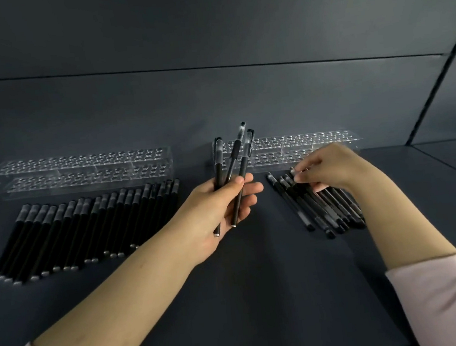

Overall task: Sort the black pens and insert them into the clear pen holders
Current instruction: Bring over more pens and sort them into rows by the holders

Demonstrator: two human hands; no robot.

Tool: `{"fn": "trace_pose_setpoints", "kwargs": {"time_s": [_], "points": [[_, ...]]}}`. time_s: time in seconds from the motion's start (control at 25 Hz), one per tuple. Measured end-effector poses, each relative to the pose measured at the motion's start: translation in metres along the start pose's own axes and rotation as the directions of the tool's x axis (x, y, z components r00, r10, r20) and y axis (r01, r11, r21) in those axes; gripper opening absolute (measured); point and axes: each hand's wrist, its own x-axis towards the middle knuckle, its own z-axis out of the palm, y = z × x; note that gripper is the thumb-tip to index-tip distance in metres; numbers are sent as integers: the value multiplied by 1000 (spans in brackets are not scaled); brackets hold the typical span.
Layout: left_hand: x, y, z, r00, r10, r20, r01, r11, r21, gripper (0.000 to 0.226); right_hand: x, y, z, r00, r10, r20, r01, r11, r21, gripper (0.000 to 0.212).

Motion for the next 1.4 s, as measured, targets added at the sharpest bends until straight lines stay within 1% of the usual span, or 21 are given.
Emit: {"fn": "trace_pose_setpoints", "kwargs": {"time_s": [0.08, 0.16, 0.32, 0.4, 0.44, 0.48, 0.52, 0.56, 0.6, 0.68, 0.76, 0.8, 0.88, 0.92, 0.96, 1.04, 1.12, 1.16, 1.2, 1.28, 1.4], "points": [[-2, 0, 2, 1000, 11, 1, -11, 1000, 7, 17, -2, -1, 2, 999, -27, -47, 25, 999, -43, 8], [-3, 0, 2, 1000, 12, -6, -12, 1000, 7, 12, -3, -3, 4, 996, -49, -75, 42, 995, -90, 7], [-4, 0, 3, 1000, 8, -23, -7, 1000, 19, 13, -4, -4, 5, 997, -52, -62, 42, 986, -160, 11], [-4, -2, 3, 1000, 2, -24, -1, 1000, 31, 11, -5, -5, 4, 995, -69, -73, 57, 985, -162, 14], [-4, -3, 2, 1000, -2, -20, 2, 1000, 29, 11, -6, -6, 3, 993, -88, -82, 78, 990, -116, 16], [-4, -4, 2, 1000, -6, -15, 6, 1000, 25, 10, -7, -9, 3, 991, -113, -76, 112, 993, -19, 17], [-5, -5, 2, 1000, -9, -7, 10, 1000, 23, 10, -9, -15, 4, 990, -135, -42, 140, 982, 124, 17], [-5, -5, 1, 1000, -12, 5, 12, 1000, 28, 10, -12, -21, 8, 988, -156, 17, 145, 949, 279, 16], [-6, -5, 0, 1000, -14, 18, 13, 999, 40, 11, -15, -28, 13, 981, -179, 80, 131, 902, 410, 16], [-8, -4, -5, 999, -12, 46, 9, 998, 66, 13, -19, -41, 28, 965, -214, 155, 87, 812, 578, 11], [-10, 0, -14, 998, 14, 65, -19, 997, 76, 18, -21, -53, 42, 964, -211, 159, 42, 717, 695, 4], [-11, 2, -21, 998, 44, 56, -48, 995, 85, 20, -20, -58, 48, 971, -191, 144, 18, 658, 753, 5], [-13, 12, -41, 992, 127, -14, -125, 984, 131, 23, -16, -67, 57, 985, -129, 110, -20, 556, 831, 8], [-14, 18, -52, 985, 164, -58, -154, 976, 153, 23, -14, -71, 63, 989, -105, 102, -27, 554, 832, 8], [-16, 24, -63, 977, 186, -102, -167, 972, 168, 23, -13, -75, 71, 991, -91, 102, -28, 593, 804, 7], [-19, 37, -86, 970, 181, -164, -152, 972, 179, 21, -12, -82, 95, 992, -79, 94, -9, 718, 696, 8], [-22, 45, -102, 970, 159, -184, -126, 976, 178, 20, -9, -86, 123, 998, -64, 9, 48, 828, 559, 11], [-22, 47, -107, 971, 149, -189, -119, 979, 162, 20, -6, -88, 134, 998, -51, -47, 67, 865, 497, 13], [-22, 47, -109, 971, 137, -197, -111, 984, 138, 19, -3, -89, 142, 996, -31, -83, 65, 890, 451, 14], [-22, 47, -113, 968, 107, -227, -85, 991, 105, 19, 2, -94, 152, 996, -5, -92, 44, 903, 427, 11], [-19, 44, -117, 959, 110, -261, -65, 982, 175, 23, 2, -99, 158, 999, -9, -46, 30, 881, 472, 11]]}}
